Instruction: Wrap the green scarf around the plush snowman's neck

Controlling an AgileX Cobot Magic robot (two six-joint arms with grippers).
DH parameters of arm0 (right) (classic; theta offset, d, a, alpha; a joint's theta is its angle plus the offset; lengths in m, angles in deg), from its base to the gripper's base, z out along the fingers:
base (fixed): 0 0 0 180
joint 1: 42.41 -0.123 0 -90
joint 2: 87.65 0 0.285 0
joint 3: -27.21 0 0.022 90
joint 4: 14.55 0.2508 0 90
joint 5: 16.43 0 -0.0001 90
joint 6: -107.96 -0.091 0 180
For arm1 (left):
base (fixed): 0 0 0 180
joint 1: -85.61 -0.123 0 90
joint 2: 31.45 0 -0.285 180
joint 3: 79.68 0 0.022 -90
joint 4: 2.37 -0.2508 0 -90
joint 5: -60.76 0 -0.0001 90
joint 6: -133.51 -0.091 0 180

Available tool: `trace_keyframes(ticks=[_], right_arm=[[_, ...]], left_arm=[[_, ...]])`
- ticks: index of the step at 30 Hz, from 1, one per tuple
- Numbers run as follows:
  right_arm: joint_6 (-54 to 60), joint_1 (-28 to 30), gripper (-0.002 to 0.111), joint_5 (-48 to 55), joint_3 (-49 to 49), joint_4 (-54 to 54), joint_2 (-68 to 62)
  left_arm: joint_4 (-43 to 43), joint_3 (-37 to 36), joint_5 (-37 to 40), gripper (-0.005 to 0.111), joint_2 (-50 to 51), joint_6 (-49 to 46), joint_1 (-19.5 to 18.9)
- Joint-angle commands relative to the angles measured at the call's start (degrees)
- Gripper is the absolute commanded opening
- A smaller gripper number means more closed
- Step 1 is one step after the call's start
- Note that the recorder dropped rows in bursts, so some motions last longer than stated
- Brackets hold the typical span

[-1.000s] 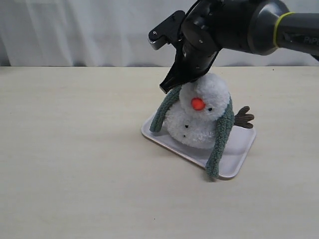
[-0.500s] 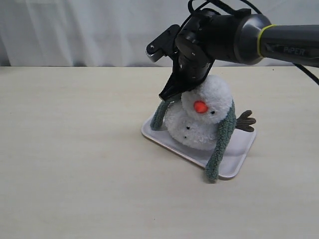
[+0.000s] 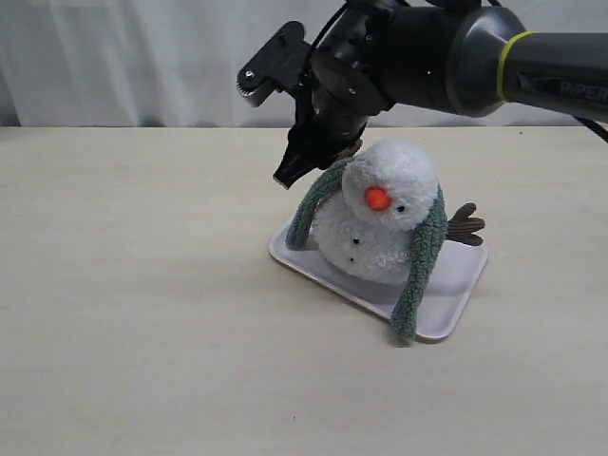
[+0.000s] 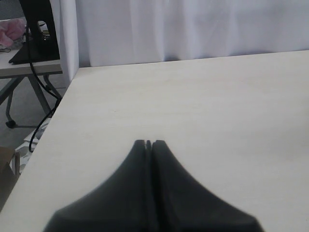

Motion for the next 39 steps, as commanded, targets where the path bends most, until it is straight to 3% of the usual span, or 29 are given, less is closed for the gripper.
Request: trace_keyframes(ticks=[1, 3, 7, 14, 32, 35, 39], right_arm=[[15.3, -4.6, 0.061, -0.5, -0.1, -0.5, 0.4], [25.6, -6.9, 0.062, -0.4, -0.1, -0.7, -1.7], [30.5, -7.4, 0.062, 1.7, -0.1, -0.9, -5.2], [32.5, -7.4, 0.062, 4.6, -0.1, -10.8, -11.6], [35.0, -7.4, 0.062, 3.2, -0.1, -17.4, -17.8], [35.0, -7.4, 0.052, 3.5, -0.1, -18.8, -18.5], [34.9, -7.4, 0.029, 3.5, -0.1, -18.9, -18.6]], left_arm=[[0.0, -0.2, -0.6, 0.000, -0.2, 0.4, 0.0], [0.0, -0.2, -0.6, 0.000, -0.2, 0.4, 0.0], [0.0, -0.2, -0.6, 0.000, -0.2, 0.4, 0.0], [0.0, -0.2, -0.7, 0.000, -0.2, 0.4, 0.0], [0.0, -0.2, -0.7, 0.000, -0.2, 0.4, 0.0], [0.0, -0.2, -0.7, 0.000, -0.2, 0.4, 0.0], [0.0, -0.2, -0.7, 0.000, -0.2, 0.4, 0.0]])
